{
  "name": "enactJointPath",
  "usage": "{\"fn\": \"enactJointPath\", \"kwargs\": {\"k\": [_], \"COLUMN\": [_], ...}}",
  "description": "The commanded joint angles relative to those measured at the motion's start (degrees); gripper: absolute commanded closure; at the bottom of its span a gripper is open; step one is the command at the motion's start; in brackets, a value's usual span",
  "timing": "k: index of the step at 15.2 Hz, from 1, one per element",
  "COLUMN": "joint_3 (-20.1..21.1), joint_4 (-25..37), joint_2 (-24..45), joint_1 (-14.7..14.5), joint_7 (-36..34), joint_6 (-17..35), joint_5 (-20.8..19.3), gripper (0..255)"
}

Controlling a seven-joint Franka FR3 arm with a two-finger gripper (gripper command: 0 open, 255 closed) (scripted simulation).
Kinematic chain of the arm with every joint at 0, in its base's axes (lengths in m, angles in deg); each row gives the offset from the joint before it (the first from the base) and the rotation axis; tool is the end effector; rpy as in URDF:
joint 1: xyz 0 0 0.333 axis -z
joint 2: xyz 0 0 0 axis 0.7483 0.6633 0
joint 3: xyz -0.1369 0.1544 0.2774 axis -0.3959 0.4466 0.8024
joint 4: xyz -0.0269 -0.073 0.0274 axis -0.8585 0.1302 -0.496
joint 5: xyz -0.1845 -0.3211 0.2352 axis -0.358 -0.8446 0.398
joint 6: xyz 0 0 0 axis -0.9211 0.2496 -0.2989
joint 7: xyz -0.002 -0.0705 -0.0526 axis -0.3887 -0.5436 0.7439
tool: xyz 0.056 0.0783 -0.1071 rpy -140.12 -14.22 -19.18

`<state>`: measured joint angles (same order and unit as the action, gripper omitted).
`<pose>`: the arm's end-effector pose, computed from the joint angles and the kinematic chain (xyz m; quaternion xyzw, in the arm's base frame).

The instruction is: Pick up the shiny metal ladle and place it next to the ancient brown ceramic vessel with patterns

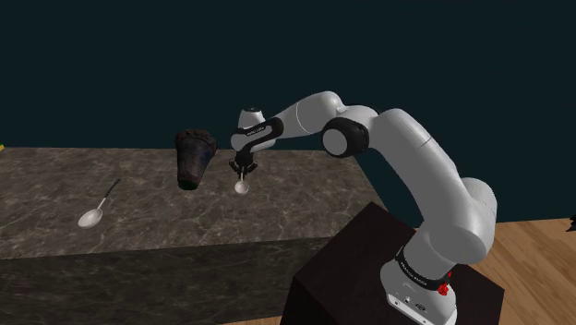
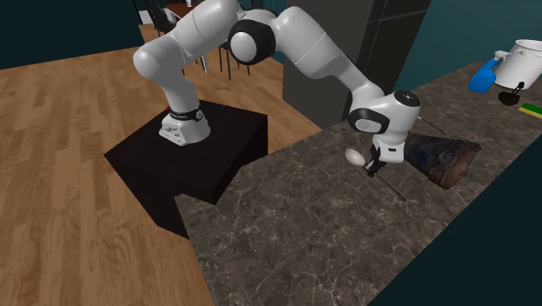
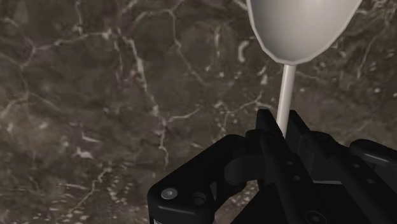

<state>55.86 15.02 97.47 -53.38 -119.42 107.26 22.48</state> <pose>0.8136 0.0730 0.0700 -0.9505 0.3049 -0.0053 0.0590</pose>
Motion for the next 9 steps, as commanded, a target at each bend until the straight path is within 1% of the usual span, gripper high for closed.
{"fn": "enactJointPath", "kwargs": {"k": [1, 8, 9], "joint_3": [0.0, 0.0, 0.0], "joint_4": [0.6, 0.6, 0.6], "joint_2": [0.8, 0.8, 0.8], "joint_1": [0.0, 0.0, 0.0], "joint_7": [0.0, 0.0, 0.0], "joint_6": [0.3, 0.3, 0.3], "joint_5": [0.0, 0.0, 0.0], "gripper": [255, 255, 0]}}
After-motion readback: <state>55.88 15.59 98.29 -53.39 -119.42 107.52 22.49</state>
